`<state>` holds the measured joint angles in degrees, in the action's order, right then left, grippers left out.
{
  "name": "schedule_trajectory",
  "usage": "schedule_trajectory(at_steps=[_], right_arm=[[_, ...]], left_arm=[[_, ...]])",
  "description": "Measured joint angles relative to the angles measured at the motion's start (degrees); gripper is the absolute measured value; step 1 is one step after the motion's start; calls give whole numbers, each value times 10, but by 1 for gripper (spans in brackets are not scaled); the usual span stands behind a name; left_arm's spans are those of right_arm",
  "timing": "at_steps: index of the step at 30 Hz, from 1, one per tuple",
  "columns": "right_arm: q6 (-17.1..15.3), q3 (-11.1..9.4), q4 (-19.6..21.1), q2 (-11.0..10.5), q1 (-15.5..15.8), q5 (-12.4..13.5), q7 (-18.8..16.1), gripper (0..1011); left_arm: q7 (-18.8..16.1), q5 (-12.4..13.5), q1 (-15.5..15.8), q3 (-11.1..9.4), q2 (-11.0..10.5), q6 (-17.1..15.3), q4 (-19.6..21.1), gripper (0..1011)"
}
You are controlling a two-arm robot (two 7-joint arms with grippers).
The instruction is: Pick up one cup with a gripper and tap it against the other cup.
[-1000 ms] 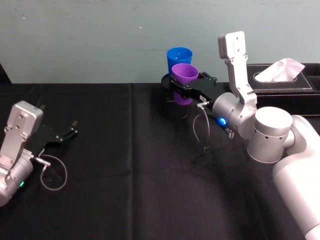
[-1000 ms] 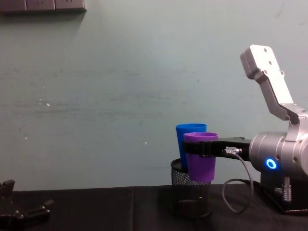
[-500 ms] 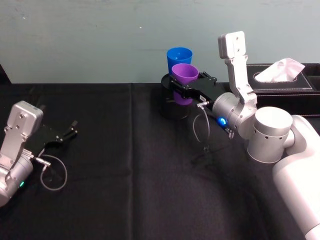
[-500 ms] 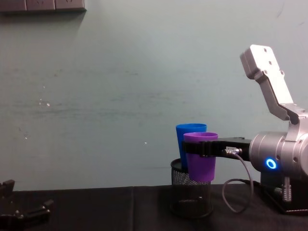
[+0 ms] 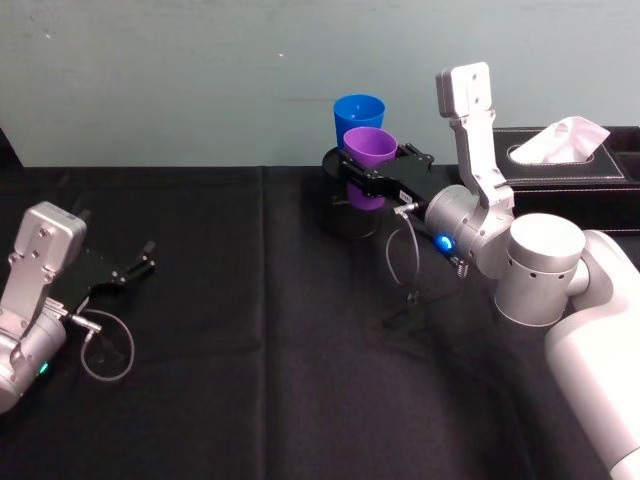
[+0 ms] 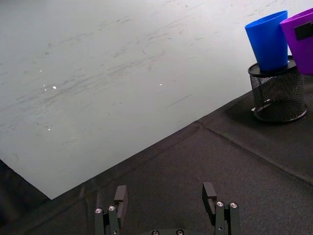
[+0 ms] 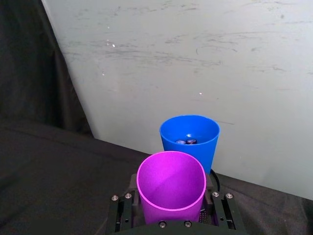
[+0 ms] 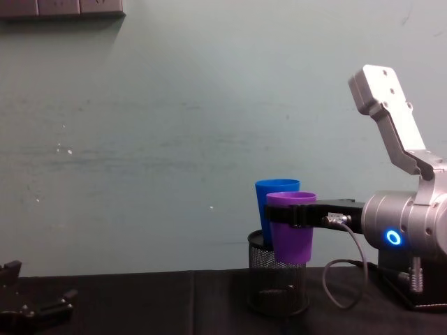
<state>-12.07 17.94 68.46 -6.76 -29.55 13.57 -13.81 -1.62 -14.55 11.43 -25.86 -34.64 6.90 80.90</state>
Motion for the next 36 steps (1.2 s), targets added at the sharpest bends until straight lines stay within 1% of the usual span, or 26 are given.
schedule_trajectory(at_steps=[36], right_arm=[[0, 0, 0, 0, 0, 0, 0, 724]], left_arm=[[0, 0, 0, 0, 0, 0, 0, 1000]])
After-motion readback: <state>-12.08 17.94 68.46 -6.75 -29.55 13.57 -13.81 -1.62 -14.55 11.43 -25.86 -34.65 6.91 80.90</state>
